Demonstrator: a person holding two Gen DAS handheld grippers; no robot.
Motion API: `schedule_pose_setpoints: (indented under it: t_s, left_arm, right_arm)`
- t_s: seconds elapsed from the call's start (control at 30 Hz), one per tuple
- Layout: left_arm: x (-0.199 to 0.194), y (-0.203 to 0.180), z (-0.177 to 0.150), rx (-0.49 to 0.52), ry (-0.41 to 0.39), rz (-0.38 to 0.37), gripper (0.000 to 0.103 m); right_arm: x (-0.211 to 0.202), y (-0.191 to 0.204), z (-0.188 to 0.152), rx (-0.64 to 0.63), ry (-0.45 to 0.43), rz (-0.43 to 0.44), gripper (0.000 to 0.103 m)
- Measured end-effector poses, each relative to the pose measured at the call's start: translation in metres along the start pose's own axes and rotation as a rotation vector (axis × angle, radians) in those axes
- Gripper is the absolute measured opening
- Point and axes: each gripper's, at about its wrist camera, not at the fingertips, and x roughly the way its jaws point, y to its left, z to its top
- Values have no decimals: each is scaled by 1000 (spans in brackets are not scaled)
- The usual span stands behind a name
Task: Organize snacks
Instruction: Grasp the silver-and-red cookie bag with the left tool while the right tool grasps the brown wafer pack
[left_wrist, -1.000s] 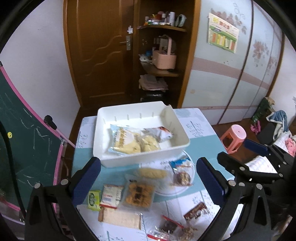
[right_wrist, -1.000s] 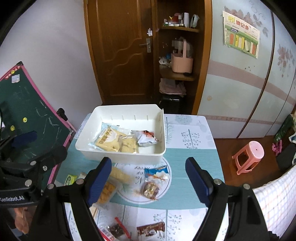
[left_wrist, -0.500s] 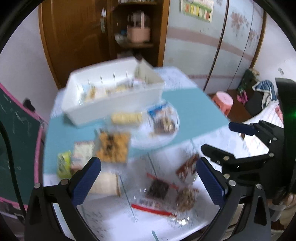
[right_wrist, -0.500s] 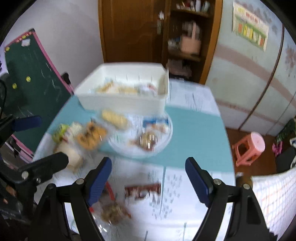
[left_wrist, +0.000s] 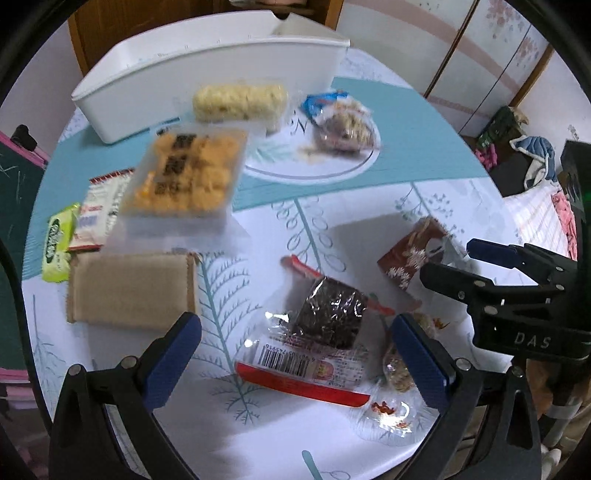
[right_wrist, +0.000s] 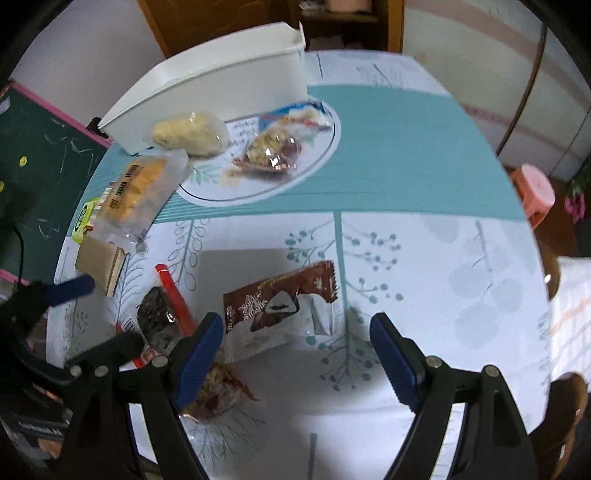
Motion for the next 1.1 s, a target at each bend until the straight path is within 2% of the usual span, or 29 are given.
schedule_pose_setpoints:
  t_s: [0.1,0.23,0.3,0.37,0.4,0.47,0.5,0.57,0.63,0.73,0.9,1.1]
  left_arm:
    - [11,-2,0,10,21,5,102]
    - [21,-4,1,22,44,20,102]
    - [27,-5,1,27,57,31,102]
    - [28,-7,0,39,42,54,102]
    - [28,-9,0,46,41,59,101]
    - [29,-11,0,60,35,80,94]
    - [28,-14,0,74,29,91,90]
    - [26,-19,2,103,12,101,72]
    - [24,-21,1,107,6,99,66]
    - [17,-22,2,97,-13,60,46]
    - [13,-25,1,101,-25,86,45]
    - [-3,-22,5,76,-62,63,45]
  right_arm:
    - [13,1,0,11,27,0,83]
    - [16,8,0,-26,-2,-35,83]
    - [17,11,1,-44,-14,-58,80]
    - [18,16,0,-80,-30,-99,62]
    - [17,19,-1,-110,-44,-127,59]
    - [16,20,-1,-124,-55,-114,46]
    - [15,18,-1,-117,-62,-106,46]
    - [14,14,0,-102,-67,-90,43]
    - [13,11,-1,-95,-71,-80,42]
    - [13,9,1,-95,-75,-76,40]
    - [9,8,1,-95,-84,-59,36]
    - [4,8,1,-85,-85,-28,34]
